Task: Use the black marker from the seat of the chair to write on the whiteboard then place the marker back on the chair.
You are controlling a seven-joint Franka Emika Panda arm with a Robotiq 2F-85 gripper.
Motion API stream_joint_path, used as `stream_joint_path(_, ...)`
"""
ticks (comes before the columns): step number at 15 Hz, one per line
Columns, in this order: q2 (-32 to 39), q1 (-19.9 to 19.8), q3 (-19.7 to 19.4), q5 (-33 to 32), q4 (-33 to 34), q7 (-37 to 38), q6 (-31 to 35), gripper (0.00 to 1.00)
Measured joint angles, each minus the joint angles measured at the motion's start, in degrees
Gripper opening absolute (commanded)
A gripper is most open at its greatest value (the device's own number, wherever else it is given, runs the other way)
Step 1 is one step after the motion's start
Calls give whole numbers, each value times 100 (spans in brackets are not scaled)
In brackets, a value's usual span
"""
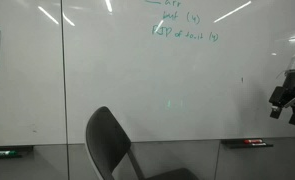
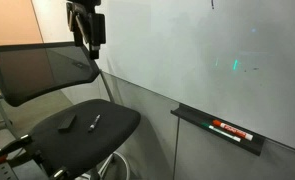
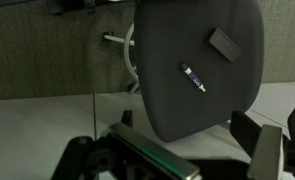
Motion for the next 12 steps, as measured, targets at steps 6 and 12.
stream_joint_path(6,-7,-8,9,0,8,0,0,100)
stream_joint_path(12,572,192,626,-10,-495,-92,1507,100)
